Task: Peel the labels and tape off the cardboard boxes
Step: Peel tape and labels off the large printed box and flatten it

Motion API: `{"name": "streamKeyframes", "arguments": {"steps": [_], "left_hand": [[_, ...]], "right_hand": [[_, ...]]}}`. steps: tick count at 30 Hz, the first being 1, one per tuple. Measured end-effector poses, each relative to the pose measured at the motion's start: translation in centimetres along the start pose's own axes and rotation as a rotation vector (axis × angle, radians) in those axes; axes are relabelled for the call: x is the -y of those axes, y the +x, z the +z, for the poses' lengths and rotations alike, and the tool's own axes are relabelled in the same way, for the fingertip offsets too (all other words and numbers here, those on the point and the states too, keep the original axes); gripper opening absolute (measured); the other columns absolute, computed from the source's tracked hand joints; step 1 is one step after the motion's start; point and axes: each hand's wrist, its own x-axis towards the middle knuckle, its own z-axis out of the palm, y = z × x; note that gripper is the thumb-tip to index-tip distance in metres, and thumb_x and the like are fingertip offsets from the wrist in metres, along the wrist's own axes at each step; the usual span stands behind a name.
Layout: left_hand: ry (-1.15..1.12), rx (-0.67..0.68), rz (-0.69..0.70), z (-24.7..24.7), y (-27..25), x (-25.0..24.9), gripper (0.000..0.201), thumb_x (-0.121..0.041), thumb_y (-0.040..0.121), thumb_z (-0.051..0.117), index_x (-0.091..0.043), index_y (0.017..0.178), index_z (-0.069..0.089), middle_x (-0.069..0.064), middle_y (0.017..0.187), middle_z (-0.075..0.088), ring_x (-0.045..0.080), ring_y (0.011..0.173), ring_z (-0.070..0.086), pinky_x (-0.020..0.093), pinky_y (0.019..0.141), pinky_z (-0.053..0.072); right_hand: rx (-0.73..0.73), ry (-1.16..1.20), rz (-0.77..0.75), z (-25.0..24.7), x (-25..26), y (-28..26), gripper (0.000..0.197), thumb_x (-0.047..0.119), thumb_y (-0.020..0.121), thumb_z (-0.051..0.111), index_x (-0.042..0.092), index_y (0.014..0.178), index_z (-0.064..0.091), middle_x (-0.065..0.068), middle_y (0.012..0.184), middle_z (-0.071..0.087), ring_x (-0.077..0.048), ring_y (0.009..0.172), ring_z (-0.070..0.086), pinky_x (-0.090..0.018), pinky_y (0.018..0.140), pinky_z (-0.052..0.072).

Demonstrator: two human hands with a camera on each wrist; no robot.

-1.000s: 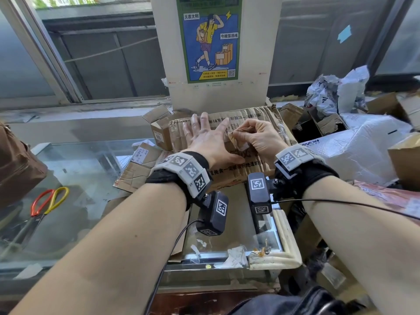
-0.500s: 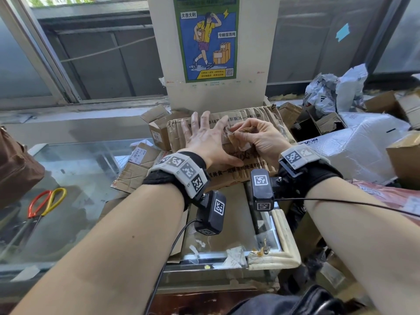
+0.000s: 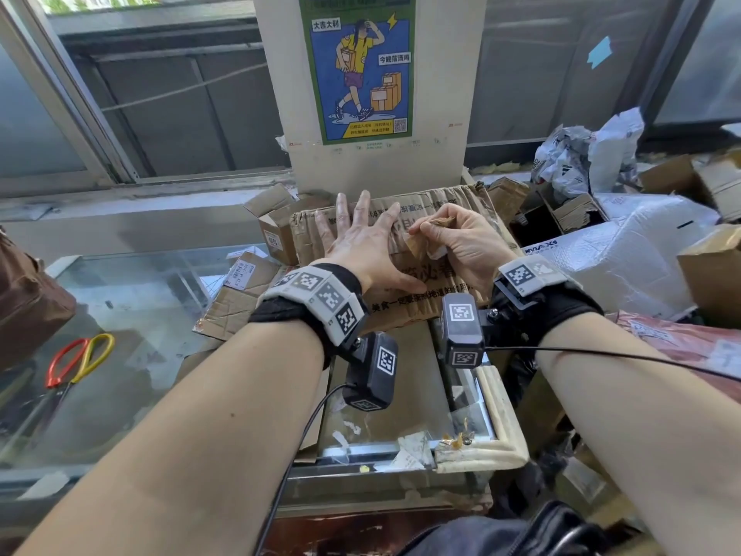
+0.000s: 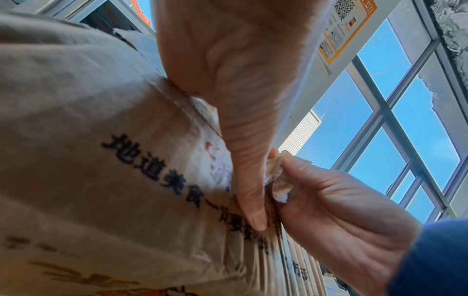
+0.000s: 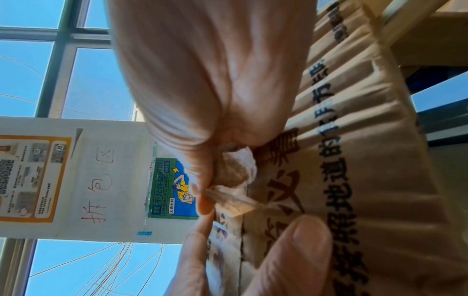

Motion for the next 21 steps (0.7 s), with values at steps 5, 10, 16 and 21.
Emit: {"name": "streamKeyframes", "arguments": {"steps": [5,10,16,21], "left_hand": [[-0.013,-0.005,0.013,0.1,-0.1,0.0,0.124,-0.074,0.056,0.074,-0.040,0.152,0.004,0.003,0.160,-0.019,0.034,0.142,-0.029,0.058,0.107,-0.022],[0.000,-0.005,0.010,0.1,-0.3,0.0,0.123,-0.074,0.057,0.073,-0.041,0.152,0.002,0.003,0.160,-0.020,0.033,0.142,-0.030,0.059,0.108,-0.022],[0.004,-0.003,0.009,0.0,-0.4,-0.1,0.124,-0.074,0.057,0.073,-0.041,0.152,0.001,0.003,0.160,-0.020,0.033,0.142,-0.029,0.058,0.108,-0.022],[-0.001,-0.002,0.002,0.2,-0.3,0.0,0.124,-0.075,0.056,0.073,-0.041,0.152,0.001,0.002,0.160,-0.021,0.033,0.142,-0.029,0.060,0.111,-0.019]], "right_hand": [[0.002,0.046,0.021,-0.3,0.1,0.0,0.019,-0.001,0.091,0.053,0.009,0.075,0.052,-0.001,0.072,0.072,-0.015,0.064,0.065,-0.021,0.052,0.046],[-0.014,0.218,0.057,-0.8,0.2,-0.1,0.017,-0.001,0.091,0.051,0.009,0.077,0.050,-0.002,0.069,0.070,-0.014,0.068,0.068,-0.029,0.068,0.045],[-0.001,0.283,0.058,-1.0,0.1,-0.2,0.017,-0.002,0.090,0.051,0.008,0.077,0.048,-0.003,0.069,0.070,-0.015,0.068,0.068,-0.030,0.070,0.047],[-0.049,0.416,0.057,-1.2,0.0,0.0,0.015,0.001,0.081,0.057,0.009,0.073,0.047,-0.005,0.069,0.069,-0.020,0.067,0.069,-0.029,0.060,0.053]]}}
